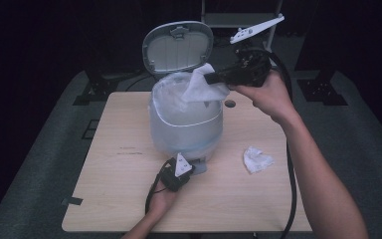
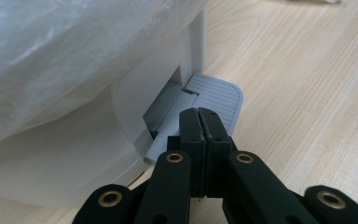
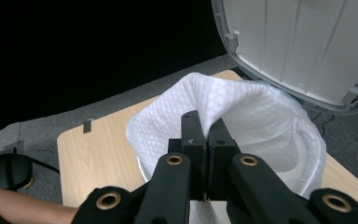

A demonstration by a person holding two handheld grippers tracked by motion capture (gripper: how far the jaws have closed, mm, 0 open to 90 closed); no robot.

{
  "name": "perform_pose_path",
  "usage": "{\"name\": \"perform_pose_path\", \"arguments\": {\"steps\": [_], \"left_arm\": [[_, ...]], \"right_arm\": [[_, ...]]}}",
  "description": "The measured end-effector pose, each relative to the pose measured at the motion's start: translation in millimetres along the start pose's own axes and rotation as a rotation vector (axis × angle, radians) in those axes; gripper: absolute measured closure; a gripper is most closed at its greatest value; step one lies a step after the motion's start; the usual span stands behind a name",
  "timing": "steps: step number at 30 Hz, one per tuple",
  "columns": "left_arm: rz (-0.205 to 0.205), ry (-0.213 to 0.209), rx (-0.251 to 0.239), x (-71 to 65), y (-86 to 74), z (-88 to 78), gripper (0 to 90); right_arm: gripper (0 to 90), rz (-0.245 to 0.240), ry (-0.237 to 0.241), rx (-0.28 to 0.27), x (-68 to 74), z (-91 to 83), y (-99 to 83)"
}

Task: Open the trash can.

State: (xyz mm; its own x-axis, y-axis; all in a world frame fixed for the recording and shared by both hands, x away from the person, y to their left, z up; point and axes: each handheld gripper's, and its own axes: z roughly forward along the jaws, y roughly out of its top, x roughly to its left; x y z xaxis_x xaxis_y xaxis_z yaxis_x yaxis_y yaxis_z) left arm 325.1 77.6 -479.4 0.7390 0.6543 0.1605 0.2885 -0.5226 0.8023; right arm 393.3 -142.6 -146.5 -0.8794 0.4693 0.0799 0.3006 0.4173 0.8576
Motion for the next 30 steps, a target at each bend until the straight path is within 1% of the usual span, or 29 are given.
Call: {"name": "perform_pose_path", "arguments": {"steps": [9,25,30], "left_arm": [[0.001,0.002,0.0,-0.2,0.0,0.0,89.7],[0.012,0.006,-0.001,-0.8,-0.1,0.0,89.7],[0.009,0.001,0.002,-0.2,0.1,0.0,89.7]], "right_arm": [[88.0,0.009,-0.007,0.004,-2.5,10.0,5.2],[88.0,0.02,-0.008,0.016,-6.3,30.3,6.6],[88.0,0.022,-0.008,0.02,-7.2,36.3,7.6]]}}
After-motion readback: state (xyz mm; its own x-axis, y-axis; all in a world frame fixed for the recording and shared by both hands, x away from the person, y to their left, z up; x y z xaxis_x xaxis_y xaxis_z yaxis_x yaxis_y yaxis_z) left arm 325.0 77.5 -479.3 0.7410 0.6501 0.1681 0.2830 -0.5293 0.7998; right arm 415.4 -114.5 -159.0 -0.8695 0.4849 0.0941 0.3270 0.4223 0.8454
